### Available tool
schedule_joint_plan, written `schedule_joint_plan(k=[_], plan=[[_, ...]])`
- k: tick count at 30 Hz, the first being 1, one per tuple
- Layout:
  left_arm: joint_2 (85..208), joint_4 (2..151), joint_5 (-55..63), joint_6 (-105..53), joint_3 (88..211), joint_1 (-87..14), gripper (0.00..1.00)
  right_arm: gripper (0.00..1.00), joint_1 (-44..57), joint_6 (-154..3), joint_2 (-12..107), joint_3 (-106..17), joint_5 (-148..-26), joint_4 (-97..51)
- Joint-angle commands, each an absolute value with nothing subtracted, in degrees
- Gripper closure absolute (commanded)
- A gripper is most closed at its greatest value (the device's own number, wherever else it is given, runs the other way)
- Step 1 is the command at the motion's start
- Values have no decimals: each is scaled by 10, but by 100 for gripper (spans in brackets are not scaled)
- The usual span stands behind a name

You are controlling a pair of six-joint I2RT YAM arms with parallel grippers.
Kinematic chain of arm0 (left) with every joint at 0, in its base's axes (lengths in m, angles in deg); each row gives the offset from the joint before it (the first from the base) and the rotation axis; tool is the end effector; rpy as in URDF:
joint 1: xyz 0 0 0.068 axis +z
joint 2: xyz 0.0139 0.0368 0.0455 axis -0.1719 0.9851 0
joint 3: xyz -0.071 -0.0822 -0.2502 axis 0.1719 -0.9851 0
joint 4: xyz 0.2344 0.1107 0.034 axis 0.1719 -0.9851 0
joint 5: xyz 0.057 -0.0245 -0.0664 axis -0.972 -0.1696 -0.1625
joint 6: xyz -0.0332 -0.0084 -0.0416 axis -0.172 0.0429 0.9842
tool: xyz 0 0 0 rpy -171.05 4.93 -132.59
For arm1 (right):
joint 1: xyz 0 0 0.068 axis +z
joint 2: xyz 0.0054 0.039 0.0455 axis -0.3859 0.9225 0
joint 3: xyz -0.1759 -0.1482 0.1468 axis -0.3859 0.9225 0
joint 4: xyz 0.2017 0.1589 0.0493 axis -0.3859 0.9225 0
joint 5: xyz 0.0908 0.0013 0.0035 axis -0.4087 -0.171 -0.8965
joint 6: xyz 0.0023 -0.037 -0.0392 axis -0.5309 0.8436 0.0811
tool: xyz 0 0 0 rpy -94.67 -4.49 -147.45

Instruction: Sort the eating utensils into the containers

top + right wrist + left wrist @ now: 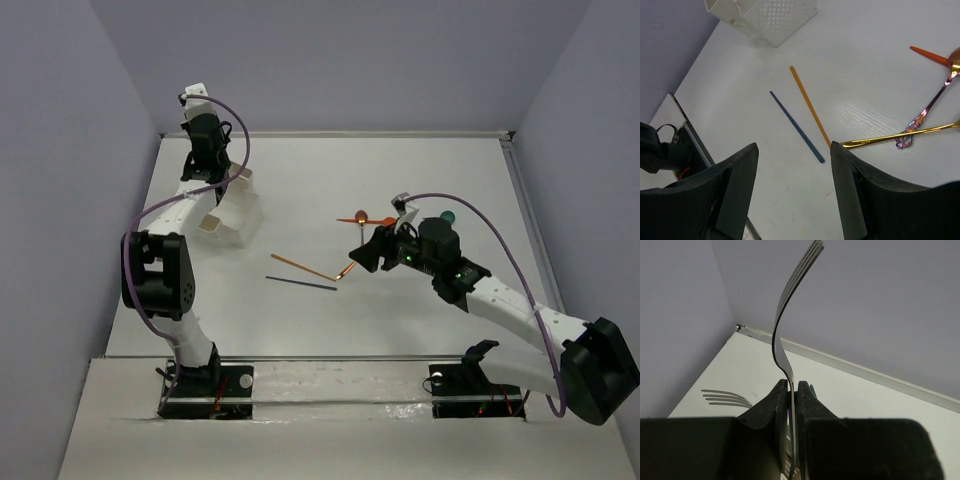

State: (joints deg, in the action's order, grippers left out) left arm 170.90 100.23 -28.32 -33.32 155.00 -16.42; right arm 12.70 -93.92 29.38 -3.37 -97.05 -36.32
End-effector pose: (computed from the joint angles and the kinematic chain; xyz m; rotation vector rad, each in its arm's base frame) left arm 0.4183 -0.0332 0.3449 -0.3069 1.4831 0.1689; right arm 0.1964 0.1527 0.2551 -0.3979 1.9224 1.0035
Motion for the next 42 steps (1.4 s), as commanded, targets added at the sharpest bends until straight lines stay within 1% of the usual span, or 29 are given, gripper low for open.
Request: schedule_joint_plan(k=[1, 8, 9, 10, 11, 12, 14, 15, 18, 19, 22, 24, 28, 30, 32, 35, 36, 42], plan=[[1703, 1077, -271, -332, 1532, -161, 100, 35, 133, -946, 303, -33, -982, -410], [1699, 1100, -276, -340, 1507, -161, 100, 35, 133, -953, 307, -30, -975, -416], [1698, 1104, -277, -341, 1499, -161, 97, 35, 133, -953, 307, -30, -975, -416], [1696, 1107, -277, -342, 1494, -161, 92, 35, 133, -953, 308, -29, -975, -416], [1693, 1114, -275, -340, 1489, -161, 77, 35, 133, -954, 307, -29, -975, -415], [1687, 1119, -274, -339, 1479, -161, 70, 35, 133, -955, 308, -29, -973, -416], [1680, 1128, -273, -336, 1471, -161, 58, 35, 133, -957, 308, -28, -969, -416], [1678, 1126, -274, -334, 1470, -161, 56, 35, 133, -958, 309, -29, -967, -416], [1670, 1118, -273, -332, 1472, -161, 44, 35, 133, -963, 320, -40, -935, -391], [1668, 1114, -271, -325, 1474, -161, 36, 35, 133, -965, 328, -44, -912, -373], [1649, 1106, -263, -314, 1482, -166, 26, 36, 133, -977, 342, -50, -866, -348], [1634, 1099, -258, -310, 1495, -172, 22, 37, 133, -982, 352, -64, -846, -317], [1605, 1080, -241, -304, 1513, -197, 18, 39, 133, -998, 380, -78, -774, -287], [1585, 1076, -230, -303, 1519, -208, 17, 39, 133, -1003, 391, -79, -748, -279], [1565, 1068, -217, -297, 1526, -222, 12, 39, 133, -1008, 403, -87, -709, -268], [1540, 1057, -192, -279, 1535, -244, 10, 39, 133, -1008, 428, -112, -679, -247], [1534, 1050, -191, -274, 1535, -244, 7, 40, 133, -1008, 436, -120, -671, -247], [1502, 994, -183, -256, 1562, -313, 5, 47, 133, -1005, 506, -200, -614, -190]])
